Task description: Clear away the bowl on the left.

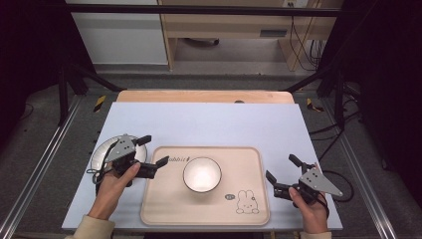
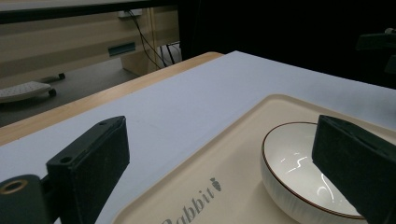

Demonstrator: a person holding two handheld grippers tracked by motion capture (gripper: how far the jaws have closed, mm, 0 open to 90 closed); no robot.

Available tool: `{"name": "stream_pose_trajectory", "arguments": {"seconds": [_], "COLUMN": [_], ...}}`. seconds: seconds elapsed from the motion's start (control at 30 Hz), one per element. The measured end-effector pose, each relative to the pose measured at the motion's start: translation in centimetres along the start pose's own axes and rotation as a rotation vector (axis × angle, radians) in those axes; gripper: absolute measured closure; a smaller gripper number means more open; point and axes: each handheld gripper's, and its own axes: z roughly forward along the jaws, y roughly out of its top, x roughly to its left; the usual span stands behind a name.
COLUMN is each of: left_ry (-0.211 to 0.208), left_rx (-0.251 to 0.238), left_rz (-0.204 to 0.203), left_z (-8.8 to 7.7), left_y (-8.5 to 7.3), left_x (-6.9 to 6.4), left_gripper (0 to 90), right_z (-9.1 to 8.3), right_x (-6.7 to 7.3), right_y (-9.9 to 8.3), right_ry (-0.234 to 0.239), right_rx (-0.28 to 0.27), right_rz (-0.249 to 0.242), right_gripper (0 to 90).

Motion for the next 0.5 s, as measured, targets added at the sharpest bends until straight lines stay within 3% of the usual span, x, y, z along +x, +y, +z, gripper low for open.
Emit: {"name": "stream_pose_trajectory", "arguments": {"seconds": [0.33,0.5], "left_ry": [0.023,0.054], "left_rx": [-0.038,-0.048], "left_rz": [-0.013,-0.004], "left_z": [-1.6,-2.6], "left_y": [0.2,0.1], "left_x": [0.8,1.4], "left_gripper": [4.0,4.0], "right_z": [0.0,0.0], "right_x": [-0.1,-0.1], "right_y": [-0.1,-0.1], "right_ry": [-0.001,-0.002], "right_rx": [0.006,0.007], "right_rz": [0.001,-0.002], "right_gripper": [4.1,4.2]}}
